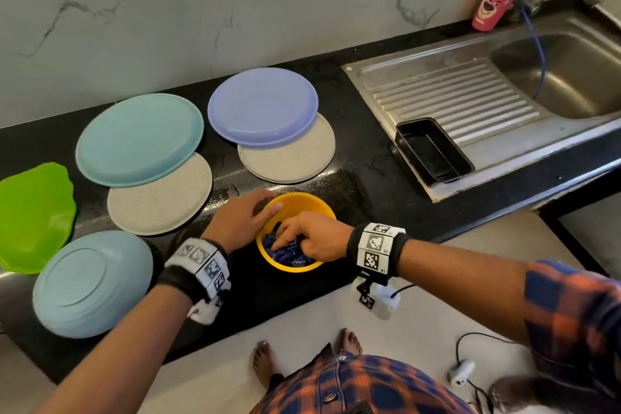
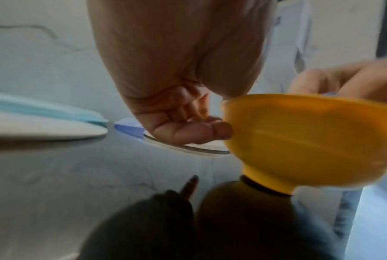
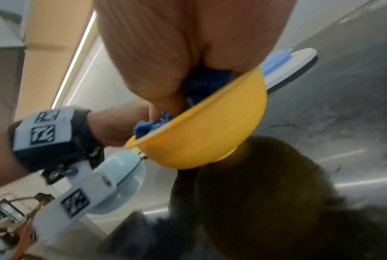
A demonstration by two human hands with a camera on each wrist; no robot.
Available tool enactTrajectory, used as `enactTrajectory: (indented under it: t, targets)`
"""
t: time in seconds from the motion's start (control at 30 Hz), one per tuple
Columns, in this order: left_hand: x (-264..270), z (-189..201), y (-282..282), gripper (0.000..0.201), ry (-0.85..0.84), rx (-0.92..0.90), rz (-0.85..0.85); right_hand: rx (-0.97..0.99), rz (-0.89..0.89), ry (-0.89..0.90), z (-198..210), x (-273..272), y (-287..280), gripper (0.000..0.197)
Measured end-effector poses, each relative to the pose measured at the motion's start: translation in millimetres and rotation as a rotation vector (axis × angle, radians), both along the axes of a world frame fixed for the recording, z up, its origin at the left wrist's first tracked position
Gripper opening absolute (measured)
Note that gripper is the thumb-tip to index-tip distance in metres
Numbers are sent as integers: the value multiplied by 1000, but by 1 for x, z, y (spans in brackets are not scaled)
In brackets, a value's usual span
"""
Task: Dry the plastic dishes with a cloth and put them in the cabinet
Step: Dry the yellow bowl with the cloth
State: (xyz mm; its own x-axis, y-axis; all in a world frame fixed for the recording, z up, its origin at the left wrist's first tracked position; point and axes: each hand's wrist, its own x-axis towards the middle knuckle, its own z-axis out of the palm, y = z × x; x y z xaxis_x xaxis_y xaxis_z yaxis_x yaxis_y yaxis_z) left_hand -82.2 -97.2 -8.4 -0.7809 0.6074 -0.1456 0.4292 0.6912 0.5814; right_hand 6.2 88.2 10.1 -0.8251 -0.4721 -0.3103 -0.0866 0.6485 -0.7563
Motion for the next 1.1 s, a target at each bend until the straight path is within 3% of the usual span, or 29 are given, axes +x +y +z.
enactTrajectory:
  t: [0.1,0.23,0.43,0.53,0.67,0.73,0.9,1.1]
  targets:
    - [28,-19,-10,48,-47,127,126,-62,-159,69,-11,5,-9,58]
    - [41,-25,-15,53,8,165,219,-62,-184,131,-13,5,-24,54]
    - [15,-26,-22,53,-31,120,53,56,108,-95,15,-16,-7,60]
    - [-4,-19,-11,56,-50,52,-141,140,265,-162,26,-27,-3,54]
    - [-14,-8,-1,56,-10,-23,-223,182,288,-161,27,-26,-3,50]
    - [-8,-7,-2,66,7,16,-134,141,214,-141,22,-20,-3,52]
    - [22,-23,-17,62,-41,111,114,65,-18,-58,5,-11,-11,54]
    - [43,-21,-22,50,15,218,278,39,-58,-17,3,-11,-24,53]
